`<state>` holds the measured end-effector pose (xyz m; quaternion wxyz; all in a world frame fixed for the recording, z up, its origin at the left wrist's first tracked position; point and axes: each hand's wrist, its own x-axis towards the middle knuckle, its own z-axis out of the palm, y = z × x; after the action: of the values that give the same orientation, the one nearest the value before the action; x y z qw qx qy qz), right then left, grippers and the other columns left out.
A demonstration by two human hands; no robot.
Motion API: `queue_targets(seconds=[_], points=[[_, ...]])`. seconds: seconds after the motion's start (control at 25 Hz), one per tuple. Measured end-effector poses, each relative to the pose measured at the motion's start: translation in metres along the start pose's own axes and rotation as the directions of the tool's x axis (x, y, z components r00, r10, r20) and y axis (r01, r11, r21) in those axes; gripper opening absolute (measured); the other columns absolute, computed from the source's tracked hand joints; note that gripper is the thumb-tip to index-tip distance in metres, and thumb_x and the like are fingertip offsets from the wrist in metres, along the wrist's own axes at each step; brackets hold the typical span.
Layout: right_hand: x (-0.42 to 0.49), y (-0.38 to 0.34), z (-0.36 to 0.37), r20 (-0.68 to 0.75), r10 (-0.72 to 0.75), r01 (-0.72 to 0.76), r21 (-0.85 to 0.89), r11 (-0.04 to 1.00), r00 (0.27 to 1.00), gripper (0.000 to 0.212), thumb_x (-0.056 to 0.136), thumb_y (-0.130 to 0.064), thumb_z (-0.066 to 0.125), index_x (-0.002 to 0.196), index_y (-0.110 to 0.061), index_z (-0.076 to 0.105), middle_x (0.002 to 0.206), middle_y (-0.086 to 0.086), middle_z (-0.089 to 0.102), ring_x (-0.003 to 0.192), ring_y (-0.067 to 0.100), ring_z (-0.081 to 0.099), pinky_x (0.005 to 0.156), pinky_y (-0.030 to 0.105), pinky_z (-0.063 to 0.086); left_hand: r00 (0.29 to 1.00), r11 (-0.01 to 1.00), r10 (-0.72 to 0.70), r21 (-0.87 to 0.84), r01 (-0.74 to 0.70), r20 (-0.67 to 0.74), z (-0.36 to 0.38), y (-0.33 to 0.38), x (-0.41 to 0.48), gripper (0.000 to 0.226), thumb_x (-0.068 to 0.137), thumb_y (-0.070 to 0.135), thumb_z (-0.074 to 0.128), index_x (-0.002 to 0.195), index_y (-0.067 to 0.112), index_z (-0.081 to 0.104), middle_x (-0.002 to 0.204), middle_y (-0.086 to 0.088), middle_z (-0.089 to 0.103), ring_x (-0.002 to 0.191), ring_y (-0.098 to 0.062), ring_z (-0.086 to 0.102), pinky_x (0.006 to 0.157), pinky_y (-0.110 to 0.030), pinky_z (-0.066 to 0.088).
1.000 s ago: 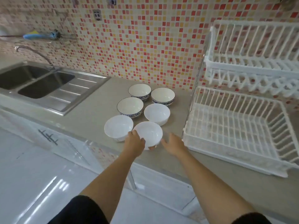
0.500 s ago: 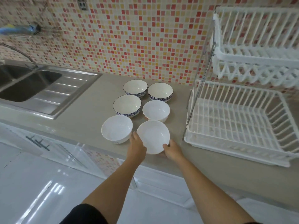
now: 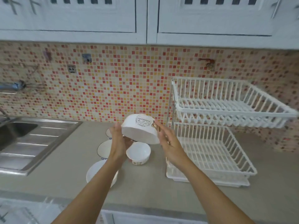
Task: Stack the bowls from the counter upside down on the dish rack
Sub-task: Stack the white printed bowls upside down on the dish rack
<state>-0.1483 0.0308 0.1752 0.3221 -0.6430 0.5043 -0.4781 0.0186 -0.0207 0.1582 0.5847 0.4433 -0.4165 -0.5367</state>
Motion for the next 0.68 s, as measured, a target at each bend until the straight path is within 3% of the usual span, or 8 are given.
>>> queue_targets(seconds=[0.08,0.16,0.24,0.32,0.4,0.52,0.68], points=[[-0.001,-0.031,-0.011,-0.066,-0.064,0.070,0.095,0.993,0.996,0.037,0.096,-0.037,0.046,0.129,-0.051,0.038,0.137,-0.018,0.038,0.113,-0.016,0.048,0.096,0.011,0.043,0.997,0.994,0.057,-0.092,-0.052,0.046,0.014,0.030,-0.002,0.066,0.088,0.062,0.037,0.133,0.014,0.041,0.113,-0.006,0.062,0.090,-0.022,0.063,0.088,-0.038,0.055],[-0.001,-0.056,-0.032,-0.143,-0.054,0.083,0.206,0.975,0.988,0.053,0.082,-0.048,0.058,0.129,-0.054,0.035,0.135,-0.020,0.040,0.113,-0.009,0.052,0.099,0.022,0.046,0.990,0.988,0.085,-0.139,-0.069,0.115,0.030,0.058,-0.002,0.075,0.074,0.060,0.048,0.131,0.012,0.046,0.121,-0.011,0.062,0.099,-0.028,0.064,0.089,-0.043,0.052],[0.000,-0.072,-0.061,-0.172,-0.051,0.090,0.226,0.970,0.984,0.077,0.070,-0.052,0.063,0.140,-0.044,0.032,0.137,-0.019,0.043,0.121,-0.001,0.048,0.102,0.028,0.042,0.973,0.987,0.118,-0.133,-0.093,0.199,0.050,0.080,-0.003,0.054,0.077,0.051,0.046,0.114,0.013,0.057,0.112,-0.010,0.065,0.101,-0.027,0.061,0.087,-0.044,0.049],[0.006,-0.085,-0.092,-0.140,-0.072,0.102,0.222,0.970,0.988,0.073,0.069,-0.050,0.066,0.136,-0.038,0.041,0.131,-0.020,0.055,0.118,-0.004,0.053,0.097,0.023,0.045,0.943,0.987,0.159,-0.084,-0.140,0.293,0.075,0.096,-0.002,0.032,0.092,0.040,0.037,0.100,0.022,0.061,0.109,-0.003,0.066,0.106,-0.020,0.058,0.096,-0.045,0.044],[0.014,-0.092,-0.128,-0.146,-0.089,0.115,0.174,0.978,0.985,0.063,0.068,-0.046,0.067,0.127,-0.038,0.048,0.121,-0.020,0.063,0.110,-0.007,0.060,0.091,0.018,0.050,0.907,0.964,0.217,0.064,-0.256,0.361,0.105,0.111,0.006,0.031,0.099,0.030,0.029,0.097,0.026,0.059,0.114,0.003,0.061,0.106,-0.009,0.055,0.102,-0.043,0.043],[0.036,-0.084,-0.185,-0.225,-0.089,0.103,0.051,0.993,0.970,0.091,0.064,-0.041,0.073,0.145,-0.026,0.032,0.133,-0.018,0.051,0.122,0.004,0.051,0.102,0.025,0.041,0.880,0.866,0.255,0.310,-0.392,0.402,0.157,0.130,0.030,0.033,0.095,0.030,0.027,0.097,0.018,0.058,0.111,0.000,0.058,0.101,-0.012,0.055,0.103,-0.042,0.045],[0.077,-0.057,-0.232,-0.217,-0.098,0.035,-0.279,0.960,0.971,0.103,0.066,-0.033,0.084,0.149,-0.026,0.023,0.149,-0.007,0.035,0.127,0.004,0.035,0.104,0.026,0.030,0.849,0.742,0.251,0.471,-0.477,0.464,0.225,0.130,0.064,0.057,0.091,0.052,0.031,0.130,0.014,0.049,0.122,0.002,0.054,0.107,-0.019,0.054,0.092,-0.037,0.044]])
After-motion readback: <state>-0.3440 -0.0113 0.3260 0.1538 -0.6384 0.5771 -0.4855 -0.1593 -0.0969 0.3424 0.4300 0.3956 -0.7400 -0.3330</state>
